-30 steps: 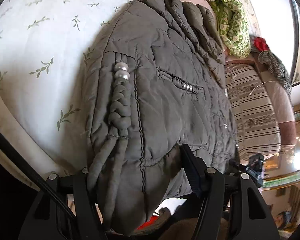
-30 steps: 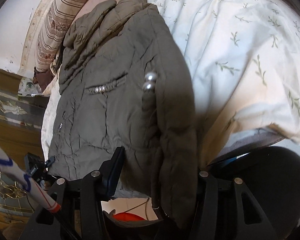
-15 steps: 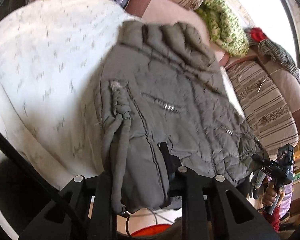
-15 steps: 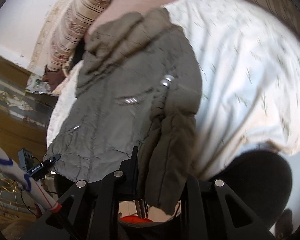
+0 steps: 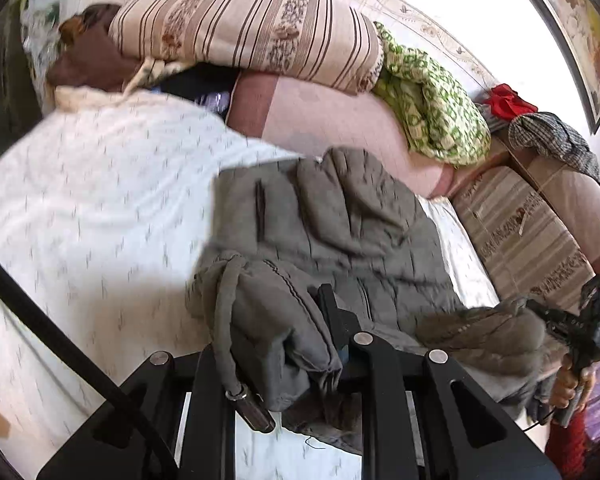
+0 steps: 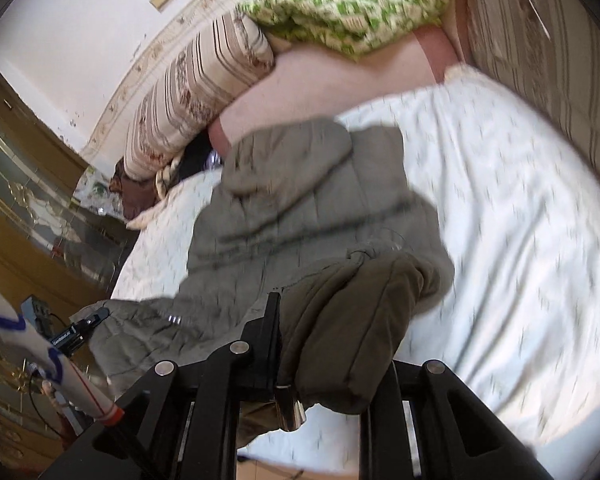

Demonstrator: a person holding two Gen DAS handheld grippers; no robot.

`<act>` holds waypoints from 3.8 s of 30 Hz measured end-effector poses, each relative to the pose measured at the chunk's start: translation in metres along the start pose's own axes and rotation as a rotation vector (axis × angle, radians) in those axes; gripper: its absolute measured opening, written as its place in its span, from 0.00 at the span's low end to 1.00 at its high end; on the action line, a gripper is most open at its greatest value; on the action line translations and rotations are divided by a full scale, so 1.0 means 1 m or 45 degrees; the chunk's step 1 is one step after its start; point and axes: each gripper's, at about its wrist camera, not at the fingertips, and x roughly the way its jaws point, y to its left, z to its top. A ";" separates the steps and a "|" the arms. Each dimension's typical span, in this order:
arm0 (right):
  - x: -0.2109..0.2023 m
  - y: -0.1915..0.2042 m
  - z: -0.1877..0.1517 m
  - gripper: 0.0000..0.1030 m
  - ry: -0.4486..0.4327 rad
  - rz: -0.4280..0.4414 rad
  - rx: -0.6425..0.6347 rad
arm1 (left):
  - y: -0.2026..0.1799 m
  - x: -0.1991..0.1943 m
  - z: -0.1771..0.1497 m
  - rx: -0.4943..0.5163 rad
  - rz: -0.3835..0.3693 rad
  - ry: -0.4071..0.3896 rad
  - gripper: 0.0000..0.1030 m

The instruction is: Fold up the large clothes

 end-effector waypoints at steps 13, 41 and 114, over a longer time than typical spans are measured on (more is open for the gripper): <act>0.052 0.017 0.136 0.18 -0.102 -0.083 -0.019 | -0.011 0.078 0.132 0.040 0.147 -0.018 0.19; 0.252 -0.043 0.256 0.35 -0.043 -0.346 0.177 | 0.083 0.229 0.211 -0.342 0.112 0.130 0.57; 0.159 -0.132 0.046 0.98 -0.064 0.009 0.598 | 0.168 0.195 0.004 -0.834 -0.397 0.148 0.83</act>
